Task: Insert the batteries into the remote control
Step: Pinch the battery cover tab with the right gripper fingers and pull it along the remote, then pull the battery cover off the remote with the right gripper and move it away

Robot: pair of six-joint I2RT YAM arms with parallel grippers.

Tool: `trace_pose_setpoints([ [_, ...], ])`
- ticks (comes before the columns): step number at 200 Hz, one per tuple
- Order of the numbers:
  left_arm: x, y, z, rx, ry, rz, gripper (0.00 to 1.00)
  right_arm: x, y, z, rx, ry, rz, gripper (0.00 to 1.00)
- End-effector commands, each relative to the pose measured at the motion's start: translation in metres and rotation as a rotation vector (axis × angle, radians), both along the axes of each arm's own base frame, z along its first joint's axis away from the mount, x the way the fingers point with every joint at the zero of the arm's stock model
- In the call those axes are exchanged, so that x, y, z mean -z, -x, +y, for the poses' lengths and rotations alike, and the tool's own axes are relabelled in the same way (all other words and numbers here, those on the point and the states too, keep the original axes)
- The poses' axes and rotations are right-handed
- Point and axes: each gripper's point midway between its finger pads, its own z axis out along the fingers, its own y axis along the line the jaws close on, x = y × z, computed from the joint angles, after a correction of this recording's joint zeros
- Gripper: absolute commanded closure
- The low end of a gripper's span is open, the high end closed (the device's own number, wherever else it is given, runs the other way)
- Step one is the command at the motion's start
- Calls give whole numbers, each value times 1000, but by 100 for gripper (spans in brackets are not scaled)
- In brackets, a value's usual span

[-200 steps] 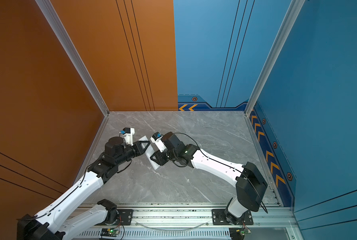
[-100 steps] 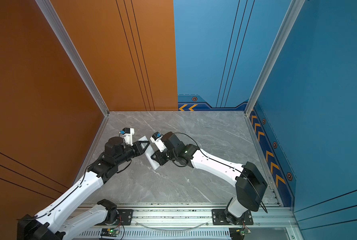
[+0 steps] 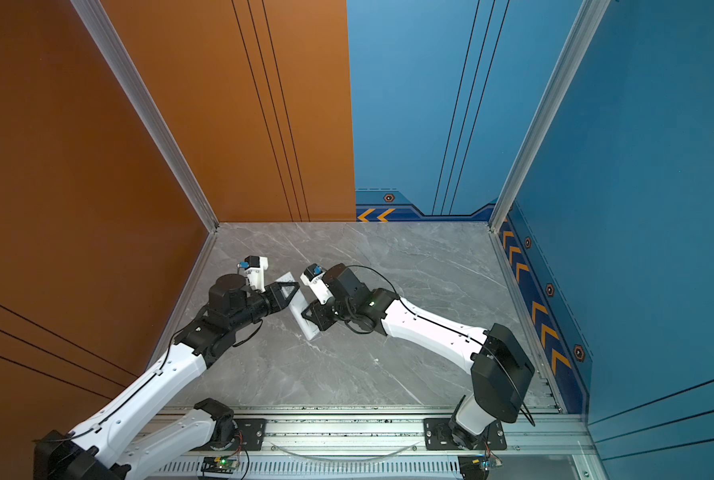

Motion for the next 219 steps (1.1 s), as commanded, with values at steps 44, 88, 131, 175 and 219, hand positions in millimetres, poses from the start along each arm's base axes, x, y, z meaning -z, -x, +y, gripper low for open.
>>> trace_pose_setpoints([
  [44,3,2,1,17,-10,-19,100,-17,2,13,-25,-45,-13,80],
  [88,4,1,2,16,-14,-17,100,-20,2,14,-28,-49,-11,81],
  [131,5,1,5,10,-19,-12,100,-23,2,12,-29,-47,-16,81],
  [175,10,1,8,7,-30,-2,100,-30,6,7,-32,-58,-40,82],
  [219,14,0,10,2,-45,3,100,-35,6,2,-22,-62,-53,82],
])
